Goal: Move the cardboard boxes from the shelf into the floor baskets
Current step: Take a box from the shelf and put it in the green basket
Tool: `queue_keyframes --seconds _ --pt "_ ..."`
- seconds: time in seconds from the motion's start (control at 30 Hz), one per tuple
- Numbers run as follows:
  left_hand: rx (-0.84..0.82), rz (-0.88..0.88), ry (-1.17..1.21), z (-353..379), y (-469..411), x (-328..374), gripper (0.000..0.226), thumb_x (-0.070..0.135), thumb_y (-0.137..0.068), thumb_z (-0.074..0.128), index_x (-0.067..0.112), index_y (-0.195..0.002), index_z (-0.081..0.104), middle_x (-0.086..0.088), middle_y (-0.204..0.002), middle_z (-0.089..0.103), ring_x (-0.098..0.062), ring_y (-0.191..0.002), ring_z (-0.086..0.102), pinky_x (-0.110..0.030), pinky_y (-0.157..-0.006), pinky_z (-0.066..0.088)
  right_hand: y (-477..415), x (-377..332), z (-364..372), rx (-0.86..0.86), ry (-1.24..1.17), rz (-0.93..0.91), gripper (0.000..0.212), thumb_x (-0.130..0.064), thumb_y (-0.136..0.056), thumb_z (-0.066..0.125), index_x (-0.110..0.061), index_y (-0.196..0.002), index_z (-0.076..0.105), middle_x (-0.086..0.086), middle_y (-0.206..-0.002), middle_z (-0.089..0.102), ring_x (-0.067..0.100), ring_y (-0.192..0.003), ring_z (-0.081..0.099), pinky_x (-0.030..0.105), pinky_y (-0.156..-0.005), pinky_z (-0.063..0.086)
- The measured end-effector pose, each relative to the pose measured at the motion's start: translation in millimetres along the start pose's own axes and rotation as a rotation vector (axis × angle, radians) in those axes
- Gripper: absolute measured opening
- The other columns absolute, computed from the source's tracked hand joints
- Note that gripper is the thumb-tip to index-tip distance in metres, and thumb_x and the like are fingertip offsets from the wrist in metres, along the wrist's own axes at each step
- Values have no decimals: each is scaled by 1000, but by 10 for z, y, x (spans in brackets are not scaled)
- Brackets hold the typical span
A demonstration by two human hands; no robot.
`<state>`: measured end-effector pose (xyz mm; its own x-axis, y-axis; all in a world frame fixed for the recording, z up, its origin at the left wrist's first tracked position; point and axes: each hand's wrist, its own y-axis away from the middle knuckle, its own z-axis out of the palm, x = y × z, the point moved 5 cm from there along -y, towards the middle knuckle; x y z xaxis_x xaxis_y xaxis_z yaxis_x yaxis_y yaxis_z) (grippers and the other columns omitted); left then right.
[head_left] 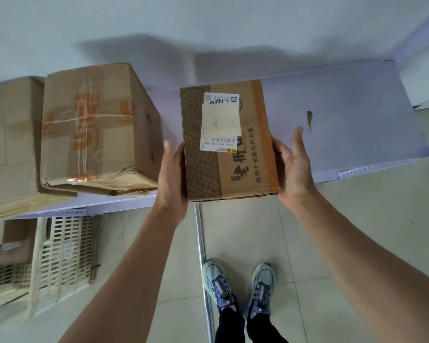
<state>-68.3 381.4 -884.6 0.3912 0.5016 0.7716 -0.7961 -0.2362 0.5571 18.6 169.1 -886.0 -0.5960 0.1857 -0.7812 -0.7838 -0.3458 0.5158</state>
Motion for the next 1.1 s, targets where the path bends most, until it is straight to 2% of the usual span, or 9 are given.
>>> queue_keyframes --seconds 0.1,0.23,0.4,0.6,0.77,0.83,0.9,1.0,1.1 --pt "-38 24 -45 34 11 -42 73 69 -111 14 27 -157 52 -1 -152 67 -24 -142 63 -56 -125 41 8 42 18 5 30 -17 83 -70 -103 13 -18 -153 53 14 -137 70 33 -126 69 47 -97 61" --pt "-63 106 -64 108 85 15 74 64 -113 12 21 -162 47 -6 -156 63 -28 -146 59 -57 -126 40 118 -23 94 14 49 -86 80 -64 -106 11 -15 -158 47 13 -142 67 34 -132 65 47 -102 58" --pt "-142 153 -28 219 391 225 74 64 -113 12 21 -162 45 -8 -158 61 -28 -147 58 -41 -115 54 497 -249 178 10 10 -173 81 -66 -105 18 -10 -157 48 11 -140 68 35 -133 63 50 -105 55" --pt "-201 202 3 361 1066 507 76 64 -111 13 18 -164 42 -10 -161 58 -30 -148 57 -38 -112 55 1159 -549 370 -5 15 -209 86 -73 -97 28 -13 -156 50 14 -144 65 37 -134 63 51 -102 57" --pt "-110 254 -50 346 1780 632 72 61 -112 8 24 -164 43 -5 -161 58 -29 -149 55 -46 -121 49 1808 -695 505 -10 18 -206 73 -69 -105 23 -23 -150 58 8 -138 71 29 -127 69 41 -91 62" --pt "-81 253 -58 353 2127 667 77 69 -107 15 26 -164 43 -3 -159 61 -27 -147 58 -47 -119 51 2087 -727 554 -15 35 -189 74 -72 -103 24 -26 -152 56 6 -139 71 28 -127 69 45 -94 63" --pt "-50 271 -46 348 2504 702 75 71 -107 18 29 -161 49 -2 -156 64 -25 -143 62 -41 -112 56 2397 -739 628 -39 55 -178 74 -74 -102 27 -28 -153 55 6 -141 70 29 -128 69 47 -97 62" --pt "-2 279 -56 355 3078 777 64 72 -108 22 44 -144 66 4 -147 71 -20 -136 68 -30 -102 60 2862 -787 766 -95 63 -167 68 -73 -102 31 -31 -148 61 6 -139 72 28 -125 71 38 -86 64" --pt "11 308 -9 266 3588 821 63 65 -113 16 42 -149 63 3 -152 67 -20 -140 64 -29 -104 58 3284 -828 964 -158 84 -159 66 -74 -99 34 -35 -143 64 4 -137 73 26 -122 73 36 -82 65"
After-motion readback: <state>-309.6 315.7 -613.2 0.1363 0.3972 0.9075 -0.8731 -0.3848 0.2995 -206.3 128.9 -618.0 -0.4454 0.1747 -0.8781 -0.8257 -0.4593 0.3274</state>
